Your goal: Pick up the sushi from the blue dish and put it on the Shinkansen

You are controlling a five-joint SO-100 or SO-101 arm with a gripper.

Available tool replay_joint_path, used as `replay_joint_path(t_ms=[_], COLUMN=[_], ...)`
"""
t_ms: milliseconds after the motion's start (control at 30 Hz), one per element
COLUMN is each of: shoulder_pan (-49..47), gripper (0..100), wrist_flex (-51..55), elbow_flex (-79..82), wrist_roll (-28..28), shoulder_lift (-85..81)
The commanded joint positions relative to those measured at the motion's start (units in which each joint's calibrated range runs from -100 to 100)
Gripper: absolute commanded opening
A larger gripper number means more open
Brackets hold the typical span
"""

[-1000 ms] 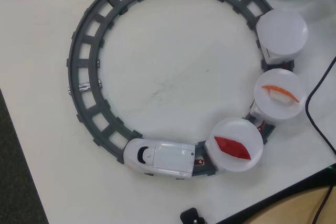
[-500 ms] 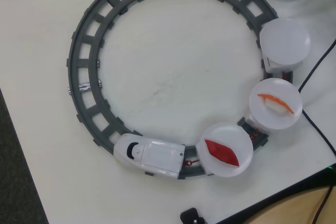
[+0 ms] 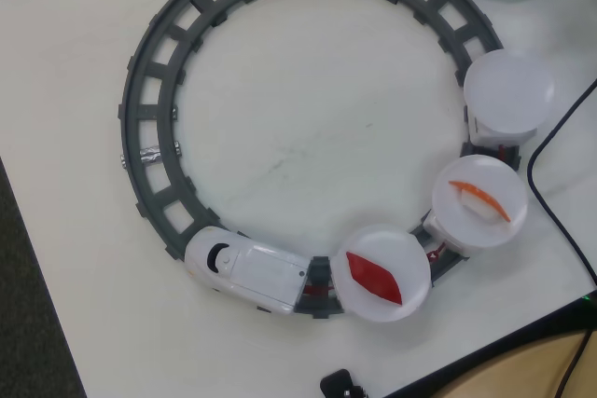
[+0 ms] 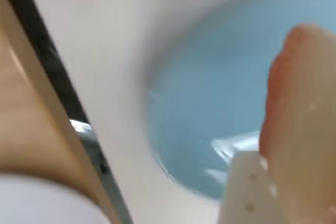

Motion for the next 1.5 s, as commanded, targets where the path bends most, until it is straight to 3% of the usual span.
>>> replay_joint_path(t_ms=[0, 167, 367, 633, 800, 1133, 1467], shoulder_pan=[-5.3, -15.2, -32.7, -53.5, -55.5, -50.6, -52.5], gripper=[2, 2, 2, 2, 2, 2, 3], wrist_flex=[5.1, 3.5, -4.6, -10.9, -11.0, -11.0, -8.3], elbow_flex=[3.5, 21.5, 46.3, 66.4, 68.9, 68.8, 69.0], wrist_roll=[-0.1, 1.2, 8.7, 11.0, 11.7, 11.6, 8.8], shoulder_lift=[-17.1, -33.9, -51.1, -59.5, -57.0, -50.4, -50.0])
